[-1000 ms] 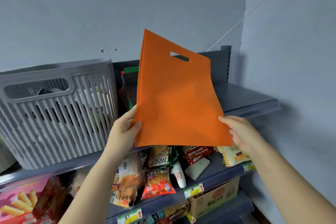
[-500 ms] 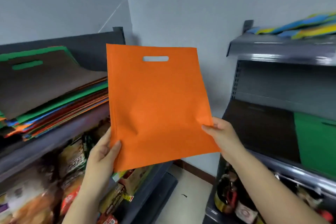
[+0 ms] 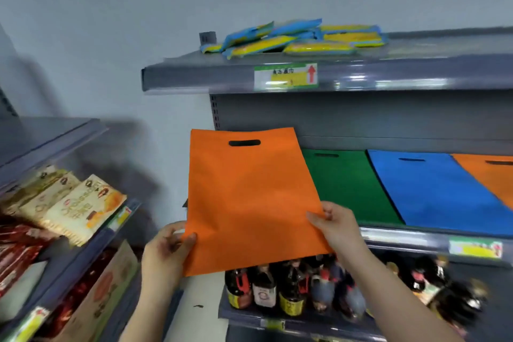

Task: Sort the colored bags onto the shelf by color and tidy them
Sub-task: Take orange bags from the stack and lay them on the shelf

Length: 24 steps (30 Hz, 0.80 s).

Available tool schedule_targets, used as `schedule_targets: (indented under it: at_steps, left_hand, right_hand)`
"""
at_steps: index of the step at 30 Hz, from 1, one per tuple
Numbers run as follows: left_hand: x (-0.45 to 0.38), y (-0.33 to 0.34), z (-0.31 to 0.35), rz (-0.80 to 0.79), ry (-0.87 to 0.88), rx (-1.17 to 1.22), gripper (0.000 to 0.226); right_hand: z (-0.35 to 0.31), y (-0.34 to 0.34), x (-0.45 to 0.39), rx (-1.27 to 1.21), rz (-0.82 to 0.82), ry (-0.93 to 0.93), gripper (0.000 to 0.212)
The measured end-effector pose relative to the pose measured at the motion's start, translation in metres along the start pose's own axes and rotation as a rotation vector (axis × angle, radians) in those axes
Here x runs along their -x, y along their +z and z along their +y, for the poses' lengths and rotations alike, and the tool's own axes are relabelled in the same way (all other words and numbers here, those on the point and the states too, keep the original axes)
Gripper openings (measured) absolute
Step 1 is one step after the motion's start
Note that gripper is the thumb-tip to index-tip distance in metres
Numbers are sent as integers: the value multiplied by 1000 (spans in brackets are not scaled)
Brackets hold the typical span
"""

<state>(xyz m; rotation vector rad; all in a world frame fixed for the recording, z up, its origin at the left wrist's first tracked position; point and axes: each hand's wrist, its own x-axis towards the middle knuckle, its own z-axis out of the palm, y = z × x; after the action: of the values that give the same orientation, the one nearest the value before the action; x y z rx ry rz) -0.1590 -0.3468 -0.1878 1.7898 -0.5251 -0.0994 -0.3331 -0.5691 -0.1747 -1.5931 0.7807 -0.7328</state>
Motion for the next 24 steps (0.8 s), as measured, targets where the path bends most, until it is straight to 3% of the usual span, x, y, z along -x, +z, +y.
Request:
schedule_targets:
  at_steps: [7, 9, 11, 15, 19, 24]
  left_hand:
    - [25, 128, 39, -156, 9, 65, 27]
    - [34, 161, 50, -191, 17, 92, 28]
    - [43, 195, 65, -227, 61, 104, 15]
    - [59, 257, 95, -317, 138, 72, 23]
    - [64, 313, 117, -429, 160, 71, 7]
    - [65, 377, 142, -521, 205, 135, 8]
  right_hand:
    - [18, -132, 4, -99, 183, 39, 14]
    - [23, -167, 8, -88, 244, 29, 14]
    - [28, -201, 11, -81, 316, 20, 16]
    - [36, -263, 17, -48, 422, 17, 15]
    - [43, -318, 18, 18, 518, 13, 19]
    - [52, -375, 5, 96, 641, 11, 19]
